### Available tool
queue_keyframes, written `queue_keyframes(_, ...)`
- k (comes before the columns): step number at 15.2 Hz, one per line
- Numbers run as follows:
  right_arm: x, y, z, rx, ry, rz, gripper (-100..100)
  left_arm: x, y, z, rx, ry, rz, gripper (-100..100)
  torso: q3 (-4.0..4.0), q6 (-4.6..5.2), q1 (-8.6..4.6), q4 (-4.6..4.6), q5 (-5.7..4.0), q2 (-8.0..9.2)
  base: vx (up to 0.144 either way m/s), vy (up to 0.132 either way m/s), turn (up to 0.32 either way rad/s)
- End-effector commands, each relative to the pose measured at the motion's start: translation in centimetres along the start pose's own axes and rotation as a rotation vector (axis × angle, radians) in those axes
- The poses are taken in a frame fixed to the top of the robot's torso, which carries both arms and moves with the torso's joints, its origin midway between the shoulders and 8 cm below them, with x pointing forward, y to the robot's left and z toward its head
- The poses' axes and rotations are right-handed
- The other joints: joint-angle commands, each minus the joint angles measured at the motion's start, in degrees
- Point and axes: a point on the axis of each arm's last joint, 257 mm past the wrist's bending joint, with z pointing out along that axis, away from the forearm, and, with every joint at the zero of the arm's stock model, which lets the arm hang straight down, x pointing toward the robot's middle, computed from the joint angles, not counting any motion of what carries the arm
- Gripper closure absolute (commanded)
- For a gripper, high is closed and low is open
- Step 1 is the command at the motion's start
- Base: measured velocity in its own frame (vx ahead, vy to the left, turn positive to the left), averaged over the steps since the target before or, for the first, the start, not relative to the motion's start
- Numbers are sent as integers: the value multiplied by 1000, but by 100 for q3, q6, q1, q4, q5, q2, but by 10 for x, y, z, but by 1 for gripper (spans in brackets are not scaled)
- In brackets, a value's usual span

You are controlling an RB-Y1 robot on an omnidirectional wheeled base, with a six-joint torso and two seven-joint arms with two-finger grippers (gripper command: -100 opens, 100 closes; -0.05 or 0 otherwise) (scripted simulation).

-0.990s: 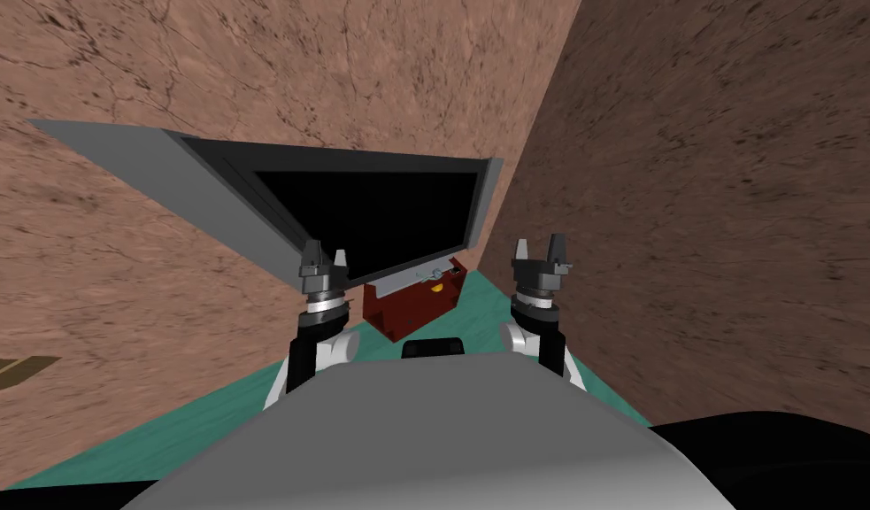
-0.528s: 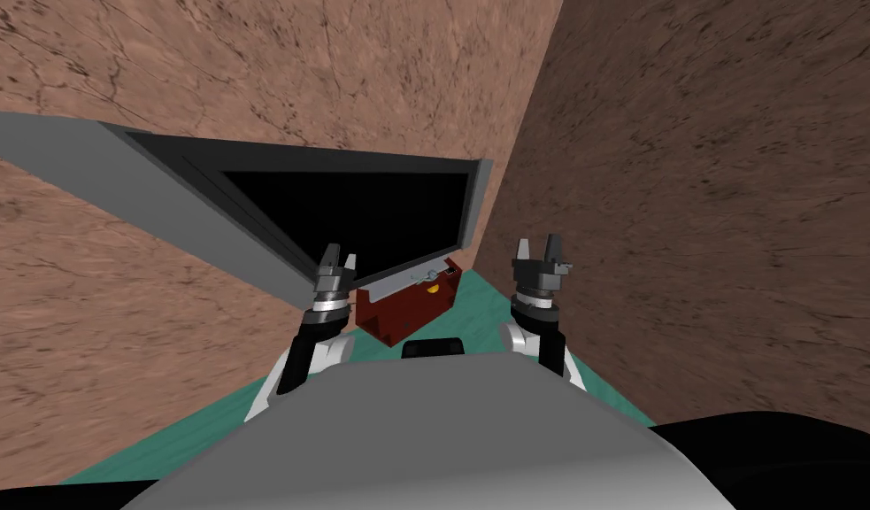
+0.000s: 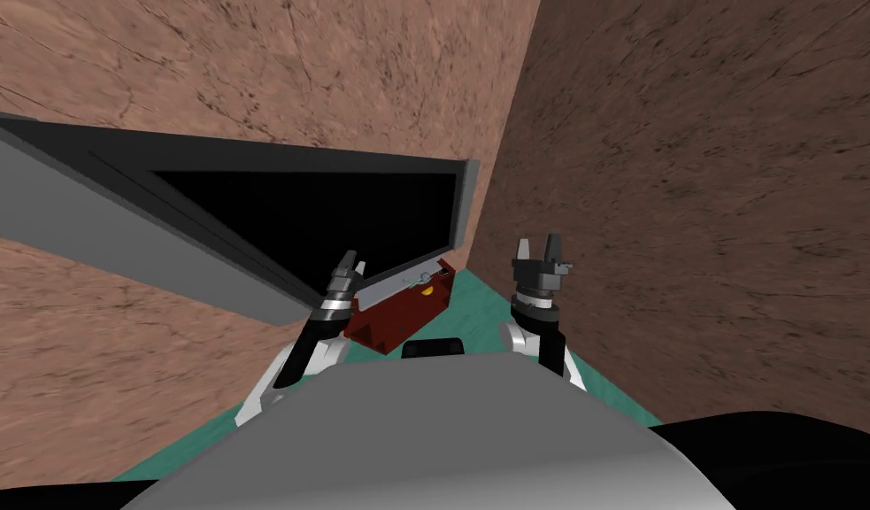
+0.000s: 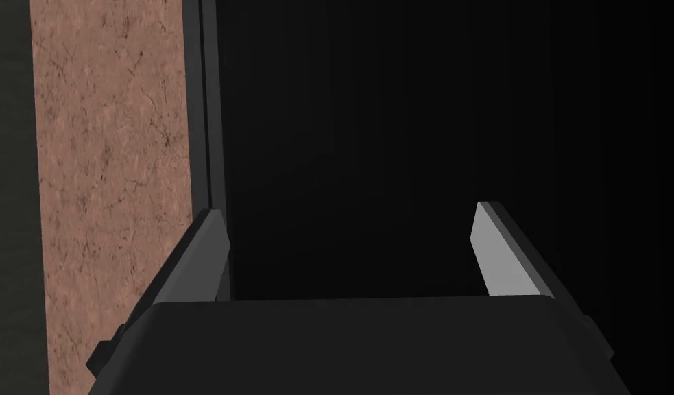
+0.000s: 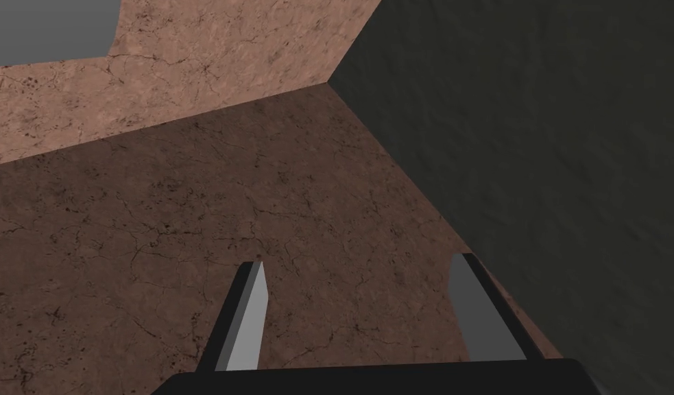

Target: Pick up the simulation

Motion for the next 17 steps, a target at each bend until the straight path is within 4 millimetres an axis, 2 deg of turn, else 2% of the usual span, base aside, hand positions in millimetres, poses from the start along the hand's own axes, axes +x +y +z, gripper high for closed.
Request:
queue_keyframes(1, 0, 0, 0, 0, 0, 0, 0, 8, 25, -5, -77, 46, 2, -100, 0, 0, 0, 0, 0, 0, 65, -40, -277)
queue_keyframes(2, 0, 0, 0, 0, 0, 0, 0, 8, 29, -5, -90, 46, 2, -100, -3, 3, -2, -1, -1, -5, 64, -28, -224)
queue_keyframes(3, 0, 0, 0, 0, 0, 0, 0, 12, 44, -9, -141, 70, 3, -100, -4, 0, -2, -2, 0, -6, 63, -25, -217)
queue_keyframes(4, 0, 0, 0, 0, 0, 0, 0, 12, 44, -9, -141, 70, 3, -100, -4, 0, 0, -2, 0, -6, 57, -24, -162)
queue_keyframes(5, 0, 0, 0, 0, 0, 0, 0, 15, 60, -14, -194, 92, 4, -100, -3, -1, -1, -1, 0, -5, 56, -36, -192)
queue_keyframes(6, 0, 0, 0, 0, 0, 0, 0, 15, 60, -14, -195, 92, 4, -100, -3, 0, -4, -1, -1, -5, 53, -36, -167)
queue_keyframes(7, 0, 0, 0, 0, 0, 0, 0, 18, 76, -19, -245, 112, 5, -100, -3, -1, -5, -1, -1, -4, 61, -33, -197)
queue_keyframes(8, 0, 0, 0, 0, 0, 0, 0, 18, 77, -20, -251, 112, 5, -100, -3, 0, -5, -1, -1, -5, 55, -20, -183)
queue_keyframes(9, 0, 0, 0, 0, 0, 0, 0, 21, 91, -26, -298, 131, 6, -100, -3, -1, -2, -1, -1, -4, 60, -25, -267)
queue_keyframes(10, 0, 0, 0, 0, 0, 0, 0, 21, 94, -27, -309, 131, 6, -100, -3, 2, -2, -1, -1, -5, 62, -21, -180)
queue_keyframes(11, 0, 0, 0, 0, 0, 0, 0, 23, 109, -34, -361, 149, 7, -100, -3, -1, -2, -1, 0, -5, 69, -26, -218)
queue_keyframes(12, 0, 0, 0, 0, 0, 0, 0, 23, 111, -35, -369, 148, 8, -100, -4, 0, -2, -2, -1, -7, 67, -24, -182)
queue_keyframes(13, 0, 0, 0, 0, 0, 0, 0, 25, 126, -43, -419, 164, 8, -100, -5, -1, -3, -2, -1, -8, 66, -28, -224)
queue_keyframes(14, 0, 0, 0, 0, 0, 0, 0, 25, 128, -44, -430, 164, 9, -100, -5, 1, -4, -2, -1, -8, 65, -20, -181)
queue_keyframes(17, 0, 0, 0, 0, 0, 0, 0, 28, 157, -63, -534, 191, 11, -100, -5, -1, -2, -2, -1, -9, 73, -18, -212)
